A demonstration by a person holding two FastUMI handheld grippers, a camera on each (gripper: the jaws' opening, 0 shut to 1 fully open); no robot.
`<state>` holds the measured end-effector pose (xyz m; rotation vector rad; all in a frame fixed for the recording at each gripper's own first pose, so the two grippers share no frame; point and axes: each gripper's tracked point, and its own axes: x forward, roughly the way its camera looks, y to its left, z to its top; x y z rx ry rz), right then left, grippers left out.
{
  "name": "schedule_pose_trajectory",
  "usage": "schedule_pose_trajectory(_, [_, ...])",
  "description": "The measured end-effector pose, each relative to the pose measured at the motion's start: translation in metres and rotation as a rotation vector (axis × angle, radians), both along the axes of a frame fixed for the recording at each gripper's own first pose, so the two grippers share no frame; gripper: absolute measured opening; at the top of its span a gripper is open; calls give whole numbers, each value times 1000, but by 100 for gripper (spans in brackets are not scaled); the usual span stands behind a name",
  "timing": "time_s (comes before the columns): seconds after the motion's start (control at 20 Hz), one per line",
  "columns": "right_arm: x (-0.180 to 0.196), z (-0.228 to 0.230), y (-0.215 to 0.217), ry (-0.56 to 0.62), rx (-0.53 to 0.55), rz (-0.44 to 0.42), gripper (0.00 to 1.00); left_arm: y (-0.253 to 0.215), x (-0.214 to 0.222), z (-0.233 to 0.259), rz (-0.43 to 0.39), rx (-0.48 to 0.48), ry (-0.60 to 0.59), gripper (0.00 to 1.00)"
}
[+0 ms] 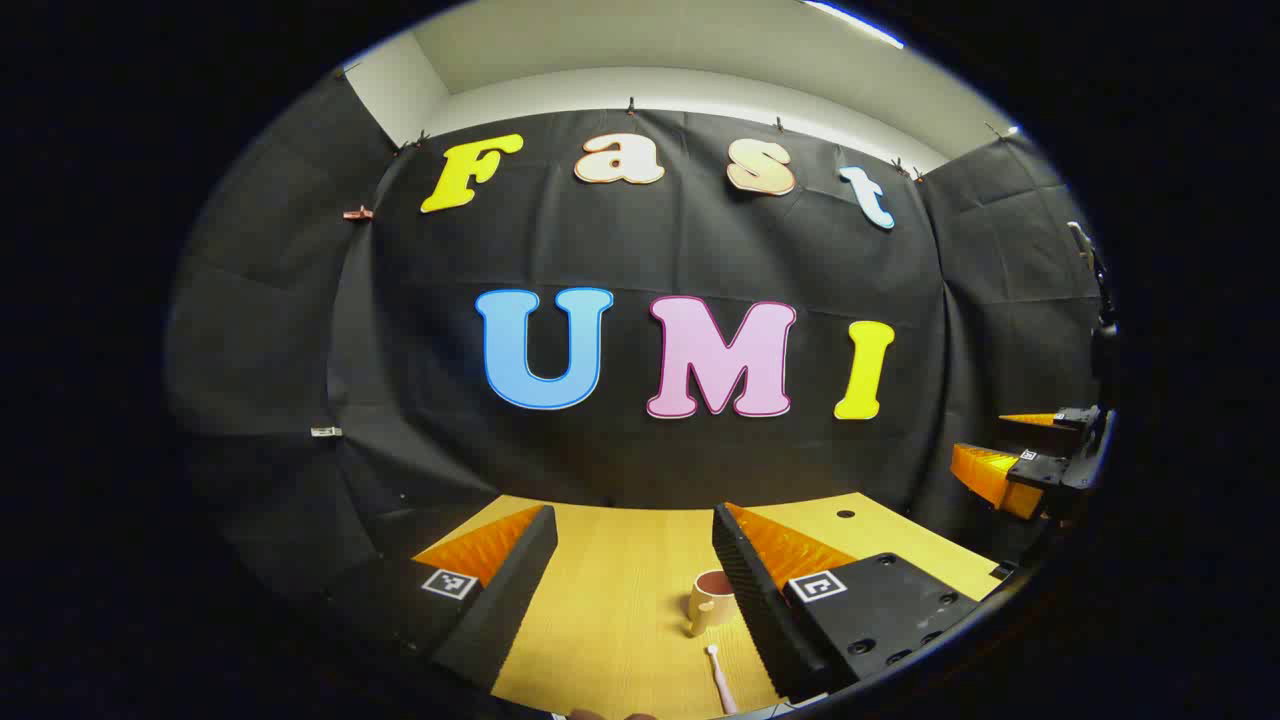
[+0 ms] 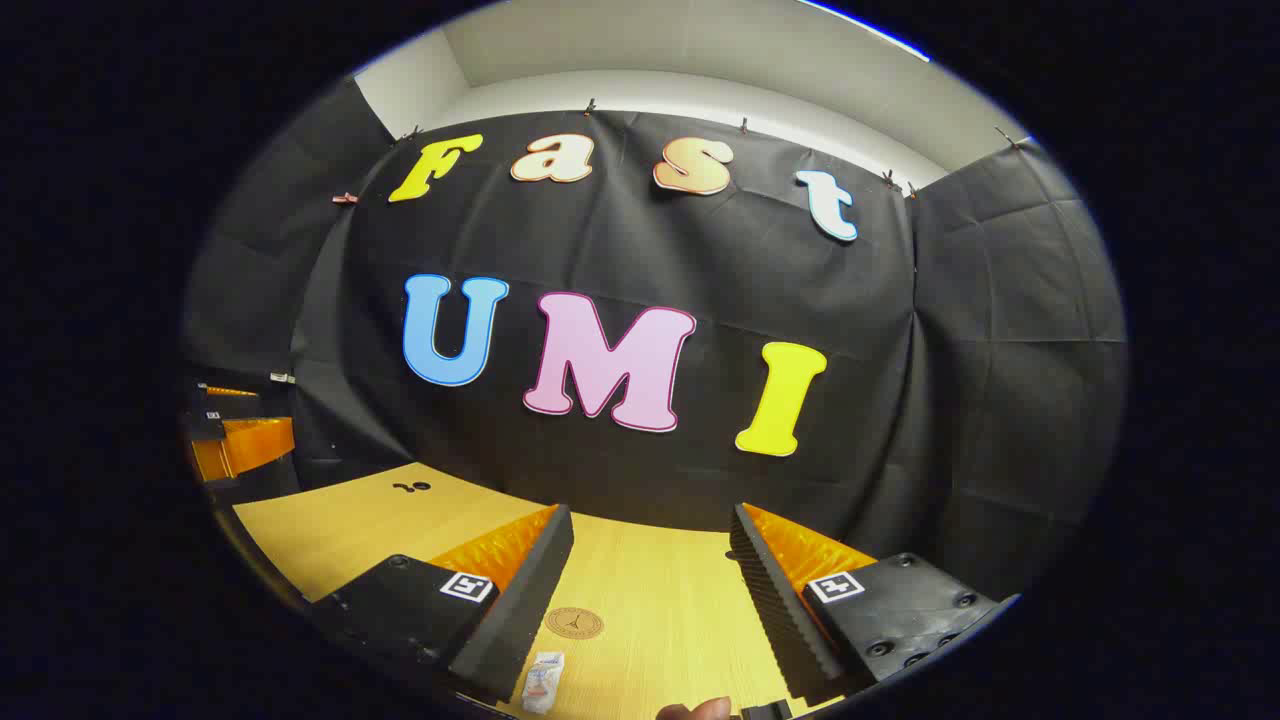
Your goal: Put the toothbrush and toothpaste on the desktop into the cup, then pick up the cup and place it on the coaster on the desktop.
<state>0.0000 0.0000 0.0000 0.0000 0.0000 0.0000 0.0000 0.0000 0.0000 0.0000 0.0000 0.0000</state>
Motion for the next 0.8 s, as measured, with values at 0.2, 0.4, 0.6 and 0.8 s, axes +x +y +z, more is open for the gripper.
schedule_pose_trajectory(0.2, [2,-2,4,4,-4,1,97,-3,0,1,-15,16,3,97])
schedule_pose_trajectory(0.4, [0,-7,8,20,-6,6,97,-8,1,-1,-34,25,13,97])
schedule_pose_trajectory(0.6, [-2,-12,14,39,-23,13,97,-10,0,-10,-49,29,28,97])
schedule_pose_trajectory(0.8, [-2,-31,25,107,-36,27,97,-9,0,-19,-56,37,44,97])
